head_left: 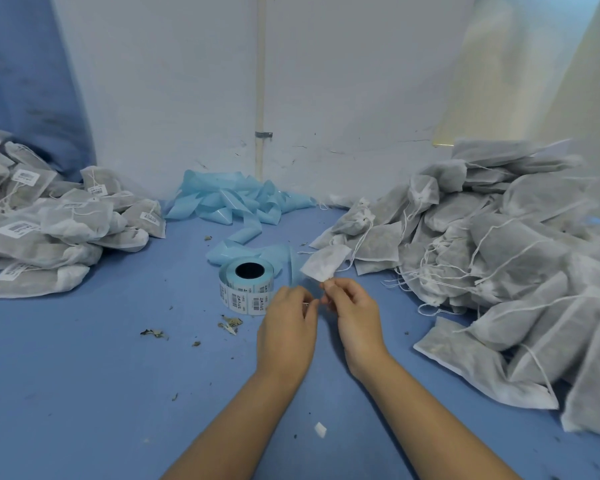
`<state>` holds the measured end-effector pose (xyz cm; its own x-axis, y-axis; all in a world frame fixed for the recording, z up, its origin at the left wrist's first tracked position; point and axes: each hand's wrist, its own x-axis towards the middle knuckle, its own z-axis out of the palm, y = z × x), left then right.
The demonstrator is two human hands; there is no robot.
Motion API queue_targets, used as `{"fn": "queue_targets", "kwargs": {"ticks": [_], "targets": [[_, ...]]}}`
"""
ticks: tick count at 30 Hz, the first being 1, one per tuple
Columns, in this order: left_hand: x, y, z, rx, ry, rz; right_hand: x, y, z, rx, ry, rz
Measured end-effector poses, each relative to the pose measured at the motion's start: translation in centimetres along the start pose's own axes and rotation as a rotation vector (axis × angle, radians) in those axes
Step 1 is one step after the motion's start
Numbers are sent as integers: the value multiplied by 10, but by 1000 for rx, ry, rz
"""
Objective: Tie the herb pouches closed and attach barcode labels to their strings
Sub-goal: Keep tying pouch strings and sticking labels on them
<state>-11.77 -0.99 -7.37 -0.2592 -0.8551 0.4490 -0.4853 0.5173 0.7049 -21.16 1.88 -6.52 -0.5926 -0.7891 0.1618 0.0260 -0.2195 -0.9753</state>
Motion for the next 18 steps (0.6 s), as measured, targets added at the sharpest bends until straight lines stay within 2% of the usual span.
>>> {"fn": "queue_targets", "kwargs": {"ticks": [4, 9, 11, 13, 18], "targets": [[2, 0, -9, 256, -70, 76, 0, 1, -6, -351, 8, -161], [0, 5, -11, 206, -13, 150, -1, 0, -4, -716, 5, -312], [0, 4, -6, 143, -21, 200, -3, -1, -2, -765, -5, -337], [3, -1, -4, -17, -18, 226, -5, 0, -1, -812, -23, -370], [11, -3, -9, -395, -3, 166, -12, 1, 4, -952, -151, -452]]}}
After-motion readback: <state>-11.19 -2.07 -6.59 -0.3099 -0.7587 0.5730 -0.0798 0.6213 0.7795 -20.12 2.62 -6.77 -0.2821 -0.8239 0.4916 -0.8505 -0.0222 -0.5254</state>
